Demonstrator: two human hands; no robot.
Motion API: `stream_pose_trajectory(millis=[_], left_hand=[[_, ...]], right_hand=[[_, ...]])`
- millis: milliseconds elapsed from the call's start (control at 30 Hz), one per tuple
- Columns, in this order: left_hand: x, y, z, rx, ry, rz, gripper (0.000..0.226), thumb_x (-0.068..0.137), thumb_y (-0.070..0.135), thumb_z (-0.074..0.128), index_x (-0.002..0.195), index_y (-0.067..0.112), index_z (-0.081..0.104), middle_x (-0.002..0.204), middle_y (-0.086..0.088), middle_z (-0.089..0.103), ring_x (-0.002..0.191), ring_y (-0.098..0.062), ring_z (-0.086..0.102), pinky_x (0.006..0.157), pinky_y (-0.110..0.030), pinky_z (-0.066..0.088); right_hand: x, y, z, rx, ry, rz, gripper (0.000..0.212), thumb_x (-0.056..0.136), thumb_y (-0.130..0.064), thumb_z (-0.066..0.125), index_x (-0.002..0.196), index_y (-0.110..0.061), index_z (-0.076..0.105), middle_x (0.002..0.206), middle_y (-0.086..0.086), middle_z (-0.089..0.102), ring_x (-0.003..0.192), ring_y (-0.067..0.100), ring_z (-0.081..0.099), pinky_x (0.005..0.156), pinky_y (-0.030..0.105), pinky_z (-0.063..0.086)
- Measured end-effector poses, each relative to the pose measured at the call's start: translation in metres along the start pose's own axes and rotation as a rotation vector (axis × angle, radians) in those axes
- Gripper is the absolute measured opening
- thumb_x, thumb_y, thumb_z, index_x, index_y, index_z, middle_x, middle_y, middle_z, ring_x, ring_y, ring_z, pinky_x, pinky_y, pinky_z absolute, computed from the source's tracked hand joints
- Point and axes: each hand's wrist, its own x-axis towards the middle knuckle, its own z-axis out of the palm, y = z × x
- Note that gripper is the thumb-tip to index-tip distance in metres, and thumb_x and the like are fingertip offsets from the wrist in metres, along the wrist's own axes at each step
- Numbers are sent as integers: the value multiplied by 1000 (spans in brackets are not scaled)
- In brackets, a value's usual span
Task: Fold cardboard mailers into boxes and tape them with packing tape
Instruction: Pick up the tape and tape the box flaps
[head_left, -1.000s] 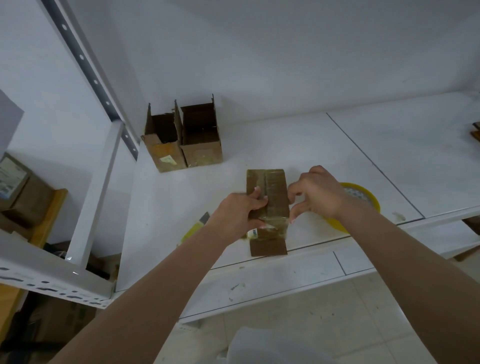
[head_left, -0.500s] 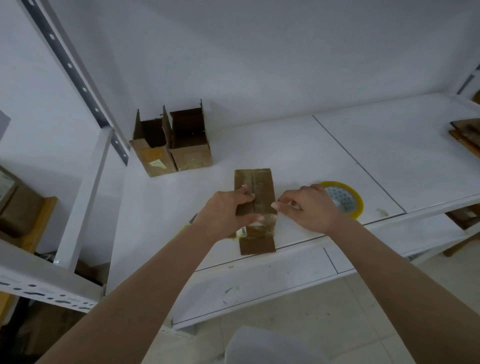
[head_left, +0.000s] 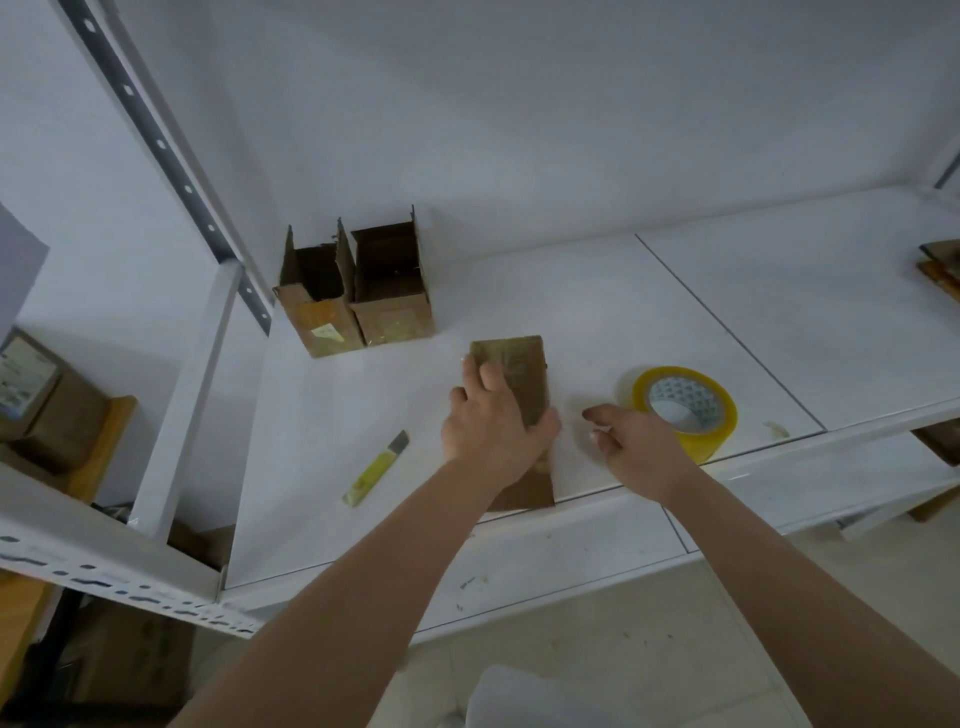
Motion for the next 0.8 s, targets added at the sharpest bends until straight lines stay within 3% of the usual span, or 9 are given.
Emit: stream_pose_trajectory(millis=[100, 200, 300, 367, 467, 567, 667, 800], left_hand=[[1, -16, -18, -211, 60, 7, 71, 80, 66, 45, 127, 15, 32, 131, -6, 42, 113, -28, 48, 84, -43, 44], [-1, -25, -34, -537, 82, -15, 64, 74, 66, 37, 119, 21, 32, 116, 2, 48, 100, -20, 52, 83, -39, 41], [0, -24, -40, -866, 74, -46, 46, 83, 53, 42, 117, 22, 35, 103, 8, 50, 92, -8, 53, 81, -28, 44], [-3, -22, -36, -1013, 49, -61, 30, 94, 42, 41, 115, 22, 35, 102, 11, 47, 91, 1, 48, 74, -15, 38], [-5, -19, -30, -1166, -23, -136, 21, 98, 39, 34, 114, 25, 35, 109, 9, 47, 101, -1, 44, 84, -26, 33], [-4, -20, -30, -1199, -73, -215, 26, 95, 43, 30, 114, 27, 38, 122, -5, 52, 114, -22, 51, 102, -44, 40], [-5, -28, -30, -1028, -102, -194, 22, 102, 29, 28, 114, 21, 45, 112, -8, 58, 99, -22, 59, 95, -49, 50], [1, -43, -27, -704, -148, -139, 31, 100, 20, 38, 120, 10, 59, 111, -10, 62, 93, -28, 60, 89, -45, 52]], right_hand=[[0, -1, 0, 77, -37, 80, 34, 99, -15, 48, 132, -11, 56, 126, 10, 64, 118, 26, 58, 99, 31, 44], [2, -10, 0, 143, -40, 113, 30, 99, -15, 48, 127, -9, 58, 117, 11, 66, 107, 26, 61, 90, 30, 46], [6, -23, 0, 235, -48, 110, 19, 99, -13, 47, 111, -12, 61, 98, 6, 61, 92, 22, 56, 78, 27, 41], [6, -32, -2, 413, -70, 154, 16, 98, -4, 46, 101, -10, 61, 90, 3, 57, 81, 16, 54, 74, 23, 44], [4, -38, -5, 791, -52, 226, 20, 97, 5, 46, 93, -11, 57, 87, 4, 59, 72, 12, 54, 62, 16, 50], [8, -33, -8, 816, 53, 321, 24, 94, 5, 51, 116, -4, 51, 92, 10, 60, 70, 14, 57, 53, 20, 48], [14, -28, -16, 919, 208, 386, 23, 89, 3, 60, 108, -10, 57, 88, 9, 66, 64, 15, 65, 47, 21, 48], [22, -23, -24, 974, 247, 295, 15, 95, -11, 60, 110, -13, 61, 93, 4, 70, 66, 11, 70, 49, 22, 53]])
